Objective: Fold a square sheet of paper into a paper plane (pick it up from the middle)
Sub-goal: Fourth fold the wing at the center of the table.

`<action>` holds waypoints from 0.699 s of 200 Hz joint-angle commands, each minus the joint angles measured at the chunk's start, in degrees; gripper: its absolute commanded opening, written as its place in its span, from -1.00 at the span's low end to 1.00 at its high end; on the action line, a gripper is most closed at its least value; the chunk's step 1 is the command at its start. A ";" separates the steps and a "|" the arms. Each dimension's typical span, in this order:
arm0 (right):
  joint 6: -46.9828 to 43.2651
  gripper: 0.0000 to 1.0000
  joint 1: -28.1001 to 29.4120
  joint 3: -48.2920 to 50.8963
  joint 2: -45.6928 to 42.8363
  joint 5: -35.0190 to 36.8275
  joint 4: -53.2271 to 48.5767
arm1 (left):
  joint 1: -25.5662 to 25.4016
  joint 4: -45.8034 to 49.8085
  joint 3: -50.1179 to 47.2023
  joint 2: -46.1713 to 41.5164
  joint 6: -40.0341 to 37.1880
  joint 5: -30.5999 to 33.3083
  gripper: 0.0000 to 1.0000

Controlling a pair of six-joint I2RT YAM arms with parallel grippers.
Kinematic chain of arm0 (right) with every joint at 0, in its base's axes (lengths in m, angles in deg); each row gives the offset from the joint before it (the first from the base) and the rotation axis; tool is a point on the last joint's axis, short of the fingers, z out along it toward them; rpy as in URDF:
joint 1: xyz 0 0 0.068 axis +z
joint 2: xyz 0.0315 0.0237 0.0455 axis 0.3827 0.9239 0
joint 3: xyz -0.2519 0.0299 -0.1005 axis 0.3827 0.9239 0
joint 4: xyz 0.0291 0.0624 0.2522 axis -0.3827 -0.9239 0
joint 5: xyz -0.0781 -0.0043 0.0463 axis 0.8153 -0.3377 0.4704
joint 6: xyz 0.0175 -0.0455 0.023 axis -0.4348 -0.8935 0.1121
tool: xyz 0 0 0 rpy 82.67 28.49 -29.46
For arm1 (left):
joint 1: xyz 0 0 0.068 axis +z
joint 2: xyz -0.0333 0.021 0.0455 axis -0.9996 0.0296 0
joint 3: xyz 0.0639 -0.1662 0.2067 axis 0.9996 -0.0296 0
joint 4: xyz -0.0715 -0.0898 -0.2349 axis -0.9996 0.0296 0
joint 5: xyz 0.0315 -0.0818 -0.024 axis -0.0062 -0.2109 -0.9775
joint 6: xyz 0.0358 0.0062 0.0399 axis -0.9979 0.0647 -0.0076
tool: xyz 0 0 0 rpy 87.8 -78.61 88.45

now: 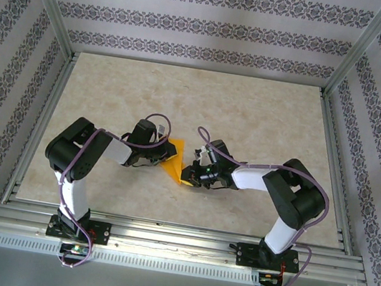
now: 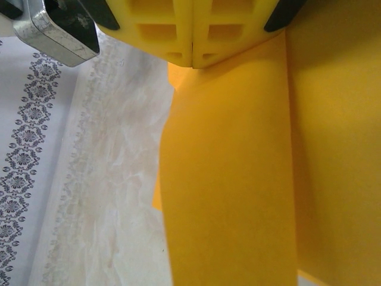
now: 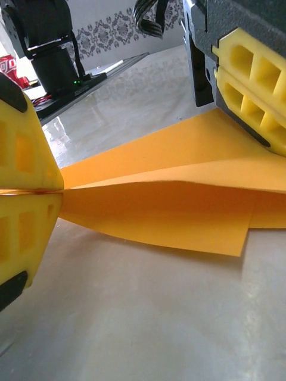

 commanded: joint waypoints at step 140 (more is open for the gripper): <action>-3.65 -0.49 -1.67 -0.97 -8.67 2.87 -7.04 | -0.17 -0.62 -2.67 1.76 0.51 2.01 -0.98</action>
